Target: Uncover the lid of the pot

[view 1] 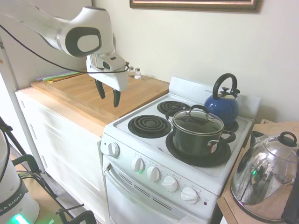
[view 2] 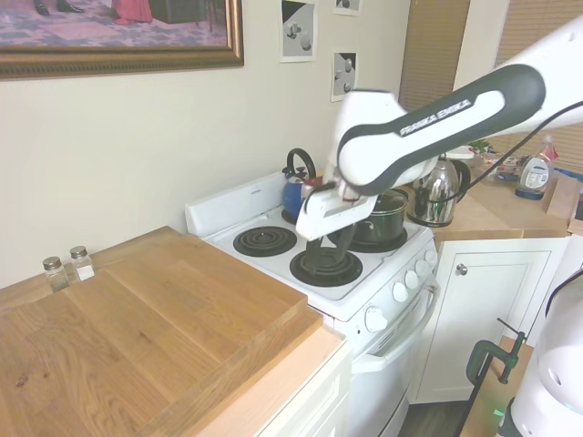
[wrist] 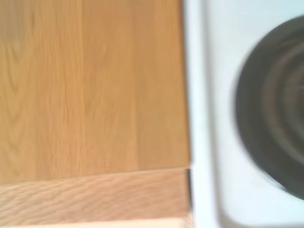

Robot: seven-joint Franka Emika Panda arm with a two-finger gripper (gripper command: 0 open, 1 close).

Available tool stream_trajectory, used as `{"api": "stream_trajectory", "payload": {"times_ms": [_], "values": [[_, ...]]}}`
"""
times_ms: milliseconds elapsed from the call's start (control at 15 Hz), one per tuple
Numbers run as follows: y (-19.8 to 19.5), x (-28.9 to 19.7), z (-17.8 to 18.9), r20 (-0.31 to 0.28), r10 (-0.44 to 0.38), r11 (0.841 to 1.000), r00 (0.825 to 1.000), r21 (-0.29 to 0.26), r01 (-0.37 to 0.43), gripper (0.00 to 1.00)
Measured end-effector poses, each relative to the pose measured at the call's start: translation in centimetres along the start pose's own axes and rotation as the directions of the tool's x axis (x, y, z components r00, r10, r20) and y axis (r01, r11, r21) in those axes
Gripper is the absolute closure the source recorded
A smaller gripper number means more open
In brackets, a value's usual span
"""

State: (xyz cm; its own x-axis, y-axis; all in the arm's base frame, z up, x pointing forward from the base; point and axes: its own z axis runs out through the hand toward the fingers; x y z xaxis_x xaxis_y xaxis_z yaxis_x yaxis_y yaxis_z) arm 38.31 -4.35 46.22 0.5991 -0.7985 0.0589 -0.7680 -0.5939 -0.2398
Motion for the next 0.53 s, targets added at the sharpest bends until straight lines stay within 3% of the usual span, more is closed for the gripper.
{"api": "stream_trajectory", "payload": {"times_ms": [267,400,533], "values": [[4.7,2.2,-7.8,-0.021,0.132,0.982,0.991,0.137,-0.128,0.0],[5.7,4.4,-9.0,-0.009,0.217,0.96,0.976,0.183,-0.212,0.0],[6.9,8.2,-9.2,0.033,0.314,0.925,0.949,0.213,-0.313,0.0]]}}
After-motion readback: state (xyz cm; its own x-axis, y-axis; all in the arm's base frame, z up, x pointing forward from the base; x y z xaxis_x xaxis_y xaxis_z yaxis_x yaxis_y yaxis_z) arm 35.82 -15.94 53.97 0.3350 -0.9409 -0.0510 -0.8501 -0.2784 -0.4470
